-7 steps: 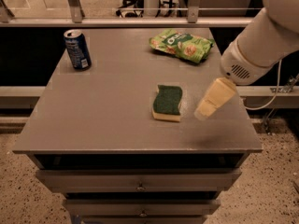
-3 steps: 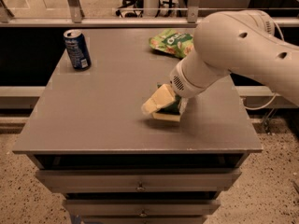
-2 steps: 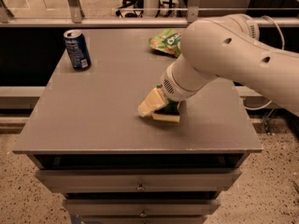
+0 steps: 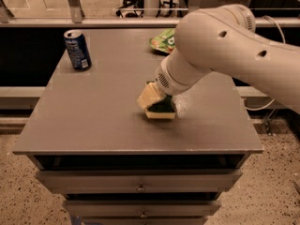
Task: Move sponge near pepsi can
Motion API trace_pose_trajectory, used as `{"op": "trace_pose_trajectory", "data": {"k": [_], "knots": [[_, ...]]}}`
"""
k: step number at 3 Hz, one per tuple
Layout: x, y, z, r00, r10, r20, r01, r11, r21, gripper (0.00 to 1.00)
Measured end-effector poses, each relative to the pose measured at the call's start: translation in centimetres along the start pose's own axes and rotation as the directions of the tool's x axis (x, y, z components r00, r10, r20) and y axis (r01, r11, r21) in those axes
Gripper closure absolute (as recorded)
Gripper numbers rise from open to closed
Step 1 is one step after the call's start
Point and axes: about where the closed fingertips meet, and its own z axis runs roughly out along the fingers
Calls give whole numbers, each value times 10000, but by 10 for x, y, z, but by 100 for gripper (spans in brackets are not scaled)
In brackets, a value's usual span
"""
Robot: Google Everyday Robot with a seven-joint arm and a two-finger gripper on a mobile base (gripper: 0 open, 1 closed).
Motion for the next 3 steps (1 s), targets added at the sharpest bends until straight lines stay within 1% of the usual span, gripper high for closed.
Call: {"op": "trace_pose_trajectory", "data": {"k": [1, 2, 3], "knots": [[-26, -4, -26, 9952, -771, 596, 770, 9970, 41, 89], [-33, -4, -34, 9893, -1243, 769, 1238, 9922, 101, 100], [-40, 0, -32, 9871, -1344, 873, 1340, 9909, 103, 100]]}}
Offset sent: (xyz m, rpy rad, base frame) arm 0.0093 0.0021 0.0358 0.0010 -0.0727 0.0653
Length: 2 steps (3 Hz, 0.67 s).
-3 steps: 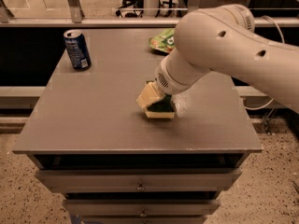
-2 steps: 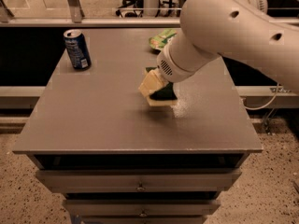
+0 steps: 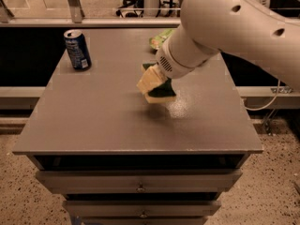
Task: Move sponge near pepsi can
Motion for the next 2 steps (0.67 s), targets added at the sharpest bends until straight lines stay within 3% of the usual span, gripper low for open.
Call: {"op": "trace_pose_trajectory", "data": {"k": [1, 2], "knots": [[-35, 12, 10, 9957, -724, 580, 728, 9973, -40, 100], [-77, 29, 30, 9827, -1532, 1044, 1573, 9870, -321, 100]]}}
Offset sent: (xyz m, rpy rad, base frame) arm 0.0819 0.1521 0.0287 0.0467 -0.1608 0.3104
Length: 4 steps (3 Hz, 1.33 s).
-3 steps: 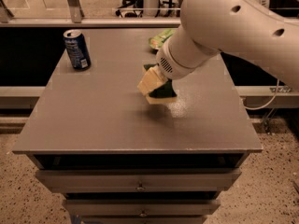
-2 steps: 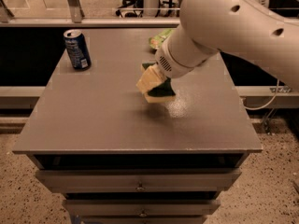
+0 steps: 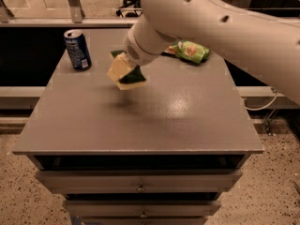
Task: Move sponge near pepsi can
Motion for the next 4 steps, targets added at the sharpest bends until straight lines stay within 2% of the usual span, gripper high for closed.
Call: {"op": "trace_pose_trajectory", "data": {"k": [1, 2, 3, 4], "knots": [[-40, 13, 34, 9962, -774, 398, 793, 9956, -506, 100], [-66, 27, 65, 9881, -1420, 591, 1470, 9850, -909, 100], [-74, 34, 95, 9832, -1775, 418, 1813, 9760, -1209, 100], [-73, 34, 125, 9800, -1992, 55, 1979, 9697, -1433, 74]]}}
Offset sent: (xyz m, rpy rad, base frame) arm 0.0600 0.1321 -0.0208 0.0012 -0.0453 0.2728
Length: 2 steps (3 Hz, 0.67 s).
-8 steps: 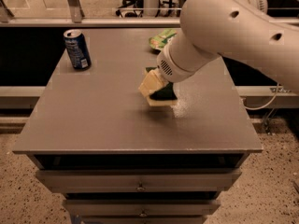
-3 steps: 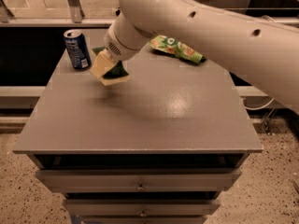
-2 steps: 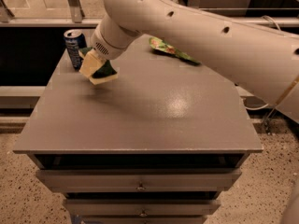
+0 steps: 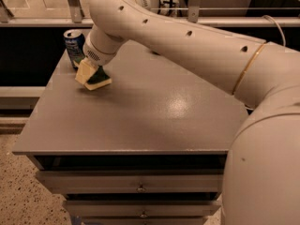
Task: Move sponge near pepsi can
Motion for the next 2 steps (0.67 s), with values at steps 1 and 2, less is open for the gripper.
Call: {"op": "trace_pose_trajectory", "data": {"k": [1, 2], "knots": [[-1, -1, 12, 9999, -67, -130, 65, 9999, -114, 51], [-3, -3, 21, 9997, -123, -187, 120, 9998, -184, 20]]}}
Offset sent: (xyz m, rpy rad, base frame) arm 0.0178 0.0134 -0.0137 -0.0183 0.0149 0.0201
